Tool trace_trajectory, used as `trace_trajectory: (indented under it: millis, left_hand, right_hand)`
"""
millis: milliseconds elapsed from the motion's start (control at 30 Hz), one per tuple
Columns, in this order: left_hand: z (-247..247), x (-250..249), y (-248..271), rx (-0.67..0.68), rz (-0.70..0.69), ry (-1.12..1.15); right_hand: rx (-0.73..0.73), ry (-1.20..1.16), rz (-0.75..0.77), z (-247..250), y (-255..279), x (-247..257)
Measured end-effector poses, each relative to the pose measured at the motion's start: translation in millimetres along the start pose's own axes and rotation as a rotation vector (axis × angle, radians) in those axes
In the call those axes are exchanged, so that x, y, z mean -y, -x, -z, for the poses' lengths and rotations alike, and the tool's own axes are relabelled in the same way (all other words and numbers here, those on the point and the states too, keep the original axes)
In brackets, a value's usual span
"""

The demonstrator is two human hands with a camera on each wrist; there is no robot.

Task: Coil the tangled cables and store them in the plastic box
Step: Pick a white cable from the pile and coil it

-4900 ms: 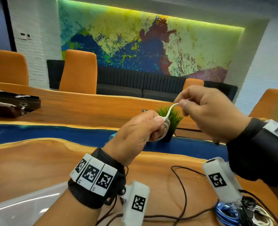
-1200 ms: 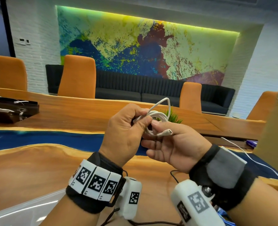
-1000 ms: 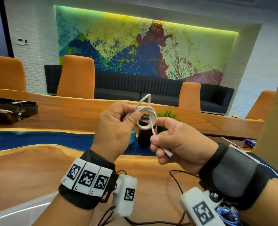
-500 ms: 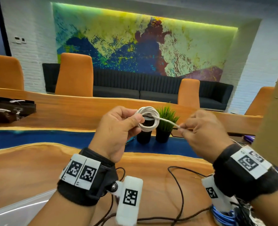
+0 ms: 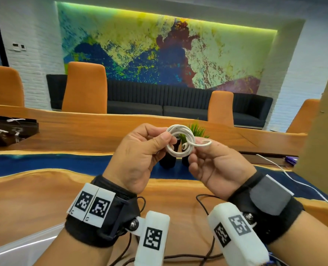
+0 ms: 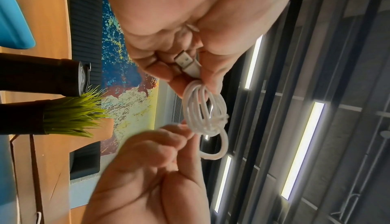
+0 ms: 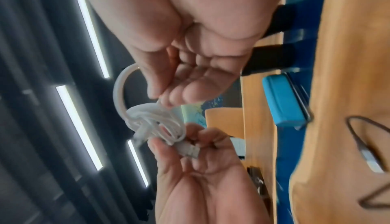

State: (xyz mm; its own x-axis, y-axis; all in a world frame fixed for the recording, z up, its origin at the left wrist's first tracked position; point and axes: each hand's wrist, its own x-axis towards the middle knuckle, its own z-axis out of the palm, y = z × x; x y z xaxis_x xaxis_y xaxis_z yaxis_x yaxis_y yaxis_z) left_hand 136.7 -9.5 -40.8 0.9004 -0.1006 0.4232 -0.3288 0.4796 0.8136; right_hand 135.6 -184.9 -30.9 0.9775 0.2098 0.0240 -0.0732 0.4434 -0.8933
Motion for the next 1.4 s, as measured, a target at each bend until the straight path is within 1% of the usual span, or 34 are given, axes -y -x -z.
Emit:
trace_trajectory:
  millis: [33, 100, 167, 200, 267, 300, 333, 433, 467, 500, 533, 600, 667, 700, 767, 833, 900, 1000, 1067, 1133, 1233, 1300, 1400]
  left_hand:
    - [-2, 1, 1, 0.000, -0.017, -0.008]
    - [-5, 3, 2, -0.005, -0.059, -0.010]
    - [-7, 3, 2, -0.011, -0.103, -0.017]
    - [-8, 3, 2, -0.016, -0.121, -0.031]
    - [-7, 3, 3, -0.029, -0.156, -0.065]
    - [-7, 3, 3, -0.037, -0.178, -0.091]
    - [-9, 3, 4, -0.046, -0.205, -0.120]
    - [-12, 3, 5, -0.100, -0.291, -0.170]
    - [-12, 3, 5, -0.125, -0.304, -0.163]
    - [-11, 4, 4, -0.148, -0.301, -0.142]
    - [-11, 4, 4, -0.164, -0.284, -0.110]
    - [-13, 5, 4, -0.175, -0.219, -0.012]
    - [-15, 5, 5, -0.179, -0.135, 0.103]
    - [-15, 5, 5, -0.177, -0.104, 0.141]
    - [-16, 3, 4, -0.159, -0.053, 0.181]
    - [-16, 3, 5, -0.127, -0.011, 0.192]
    - [-18, 3, 7, -0.085, 0.018, 0.176]
    - [-16, -2, 8, -0.011, -0.014, 0.050]
    - [-14, -4, 8, 0.027, -0.093, -0.147]
    - [-17, -3, 11, 0.041, -0.188, -0.351]
    - [-19, 3, 12, 0.039, -0.306, -0.518]
    - [-17, 6, 11, 0.017, -0.320, -0.557]
    - [-13, 7, 8, -0.050, -0.309, -0.553]
  right_hand:
    - [0.073, 0.015, -0.042, 0, 3, -4]
    - [0.314, -0.013, -0.124, -1, 7, -11]
    - [0.537, -0.083, -0.167, -2, 10, -13]
    - [0.600, -0.101, -0.171, -3, 11, -13]
    - [0.648, -0.103, -0.162, -6, 12, -12]
    - [0.639, -0.102, -0.159, -9, 12, -11]
    - [0.599, -0.111, -0.158, -12, 13, -10]
    - [0.384, -0.154, -0.119, -22, 16, -8]
    - [0.345, -0.144, -0.097, -24, 18, -8]
    - [0.336, -0.111, -0.074, -25, 20, -10]
    - [0.341, -0.051, -0.053, -25, 21, -11]
    - [0.340, 0.153, -0.015, -22, 21, -18]
    - [0.260, 0.356, 0.001, -19, 20, -24]
    - [0.218, 0.414, 0.002, -17, 20, -26]
    - [0.186, 0.507, 0.005, -13, 19, -25]
    - [0.185, 0.642, 0.039, -11, 15, -16]
    - [0.170, 0.811, 0.109, -9, 9, -2]
    - [0.137, 1.023, 0.183, -10, 3, 18]
    - [0.095, 1.047, 0.233, -12, 2, 27]
    - [0.055, 1.016, 0.304, -15, 3, 33]
    - [0.061, 0.932, 0.355, -19, 8, 30]
    - [0.109, 0.856, 0.309, -18, 11, 27]
    - [0.202, 0.713, 0.179, -15, 15, 25]
